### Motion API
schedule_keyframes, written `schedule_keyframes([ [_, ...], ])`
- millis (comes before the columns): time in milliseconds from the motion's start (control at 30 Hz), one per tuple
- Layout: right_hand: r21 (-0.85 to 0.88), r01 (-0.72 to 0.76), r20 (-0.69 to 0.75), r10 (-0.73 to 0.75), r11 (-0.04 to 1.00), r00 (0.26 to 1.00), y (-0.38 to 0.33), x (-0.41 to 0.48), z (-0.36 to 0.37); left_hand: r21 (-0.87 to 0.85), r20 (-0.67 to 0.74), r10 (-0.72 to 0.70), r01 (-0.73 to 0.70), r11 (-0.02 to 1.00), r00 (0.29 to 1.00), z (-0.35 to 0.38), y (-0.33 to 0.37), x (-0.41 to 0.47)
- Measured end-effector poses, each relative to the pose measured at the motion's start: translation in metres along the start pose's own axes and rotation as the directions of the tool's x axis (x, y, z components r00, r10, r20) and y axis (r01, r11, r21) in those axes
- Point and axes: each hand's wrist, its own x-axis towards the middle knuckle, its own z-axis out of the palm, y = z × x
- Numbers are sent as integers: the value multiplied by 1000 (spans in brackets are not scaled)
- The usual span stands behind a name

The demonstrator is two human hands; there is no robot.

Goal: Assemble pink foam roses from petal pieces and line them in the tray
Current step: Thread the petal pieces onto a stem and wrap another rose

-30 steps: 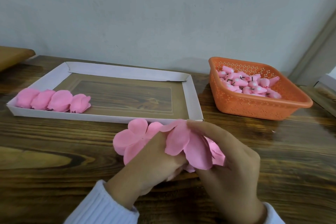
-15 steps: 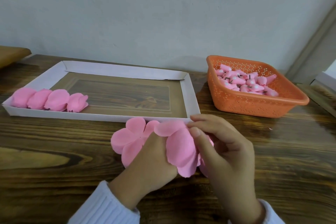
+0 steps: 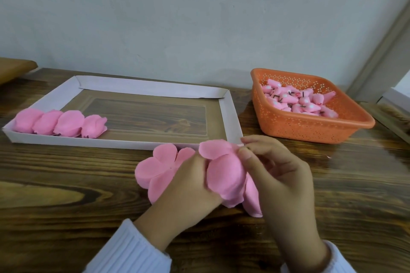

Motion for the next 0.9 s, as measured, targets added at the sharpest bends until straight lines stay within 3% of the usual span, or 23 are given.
schedule_keyframes([
  [167, -404, 215, -28, -246, 889, 969, 2, 6, -5, -63, -136, 51, -60, 996, 989, -3, 8, 6],
  [300, -493, 289, 33, -314, 821, 949, 4, 8, -7, -125, -316, 221, -271, 954, 923, -10, 17, 2],
  [367, -482, 297, 91, -290, 824, 953, 4, 7, -6, -182, -319, 299, -367, 912, 899, -12, 22, 0],
  [433, -430, 290, 177, -236, 855, 956, 2, 4, -4, -188, -228, 339, -382, 905, 913, -11, 27, -4],
  [567, -193, 95, 348, -23, 977, 937, -6, 4, -4, -158, 128, 237, -217, 963, 963, -6, 31, -6],
  [633, -107, 13, 420, 33, 994, 907, -9, 6, -7, -142, 218, 191, -163, 976, 957, -2, 28, -6],
  [733, -47, -43, 443, 60, 998, 894, -9, 6, -10, -124, 216, 172, -148, 981, 961, 1, 24, -4],
  [900, -2, -47, 340, 45, 999, 939, -8, 5, -9, -139, 153, 140, -119, 983, 978, 2, 22, -2],
])
